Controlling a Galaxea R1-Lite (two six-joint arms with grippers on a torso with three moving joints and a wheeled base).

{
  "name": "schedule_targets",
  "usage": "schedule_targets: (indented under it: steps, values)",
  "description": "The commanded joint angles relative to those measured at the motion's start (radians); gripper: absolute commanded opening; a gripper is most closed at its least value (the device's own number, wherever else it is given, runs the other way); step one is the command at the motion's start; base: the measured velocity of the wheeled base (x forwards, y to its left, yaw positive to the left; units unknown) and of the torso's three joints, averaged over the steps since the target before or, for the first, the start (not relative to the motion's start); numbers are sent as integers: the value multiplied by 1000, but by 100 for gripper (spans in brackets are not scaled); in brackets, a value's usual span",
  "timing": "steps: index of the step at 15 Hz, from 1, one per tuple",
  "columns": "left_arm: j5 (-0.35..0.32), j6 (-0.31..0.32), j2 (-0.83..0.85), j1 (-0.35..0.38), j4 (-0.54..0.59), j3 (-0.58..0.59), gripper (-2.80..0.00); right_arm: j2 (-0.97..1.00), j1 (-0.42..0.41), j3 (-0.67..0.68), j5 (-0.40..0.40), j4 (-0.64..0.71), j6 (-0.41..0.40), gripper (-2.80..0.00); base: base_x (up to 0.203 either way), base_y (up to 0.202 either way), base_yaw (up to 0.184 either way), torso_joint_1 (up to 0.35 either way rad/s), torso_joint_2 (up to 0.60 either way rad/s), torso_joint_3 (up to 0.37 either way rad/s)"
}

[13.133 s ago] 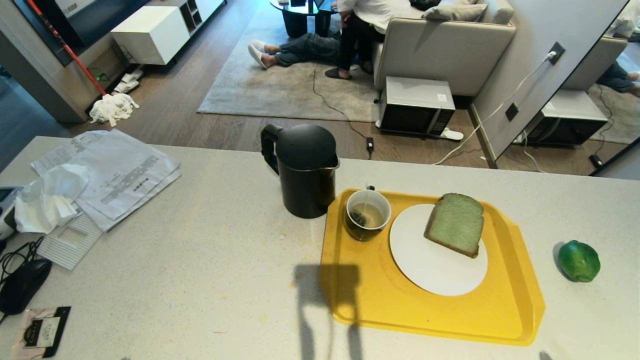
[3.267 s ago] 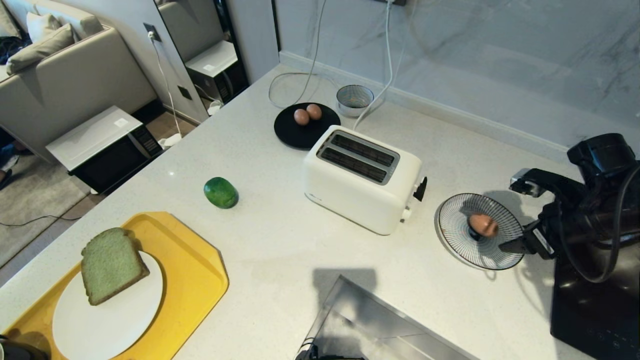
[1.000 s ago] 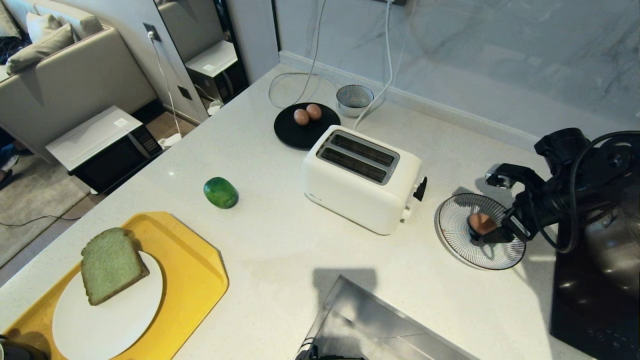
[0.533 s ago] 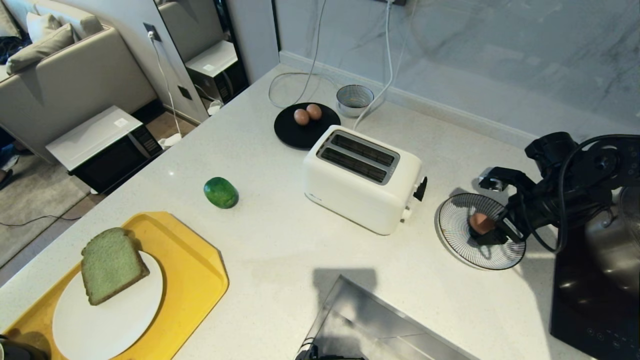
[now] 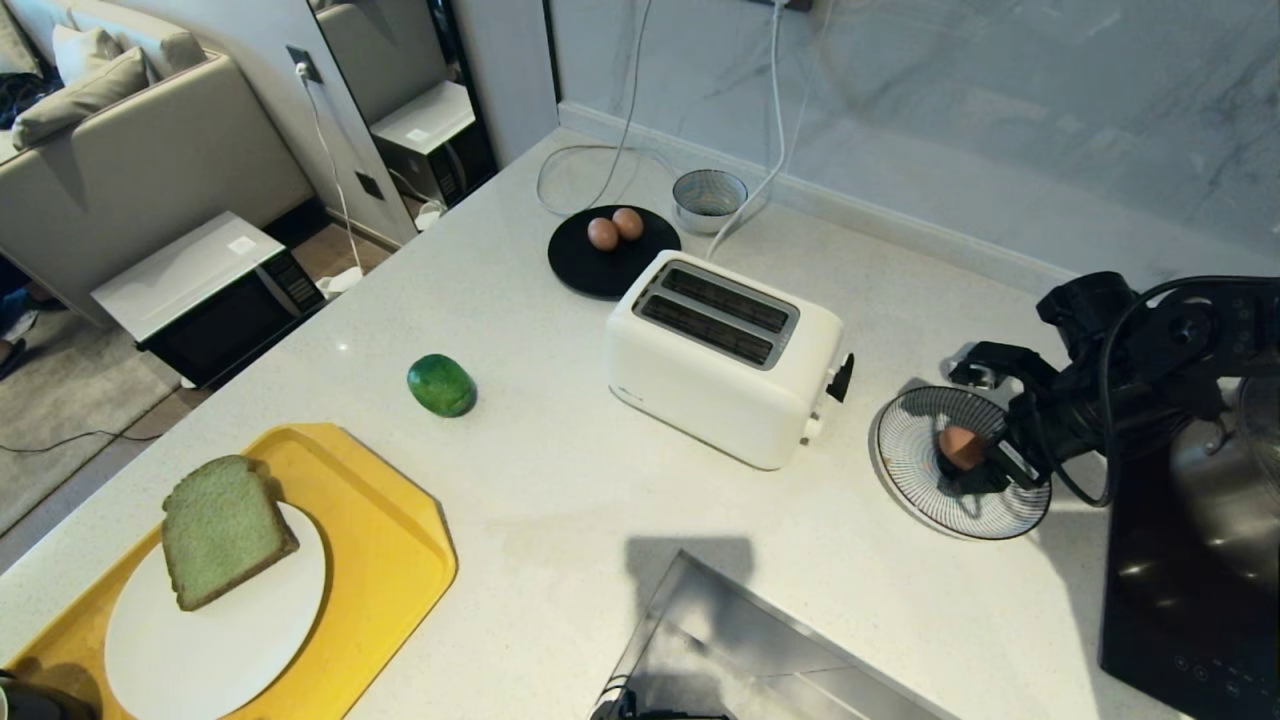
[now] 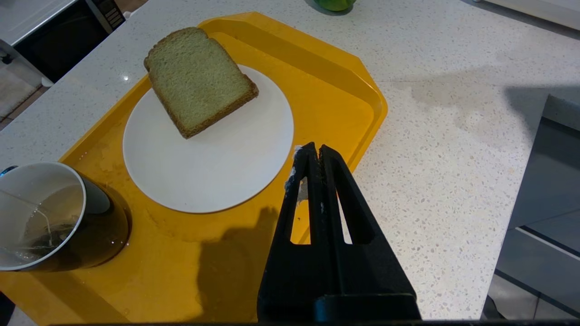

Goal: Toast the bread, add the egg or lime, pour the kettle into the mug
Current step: Pick up the egg

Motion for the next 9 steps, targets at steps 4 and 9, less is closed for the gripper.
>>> schedule_targets:
  steps: [4, 9]
  values:
    - [0, -1, 2, 0, 0, 1, -280, 28, 17, -35, -5, 3, 3, 0, 0, 0, 0, 0, 0, 0]
    - [0, 0, 1, 0, 0, 1, -280, 54, 22, -69, -43, 4, 15, 0, 0, 0, 0, 0, 0, 0]
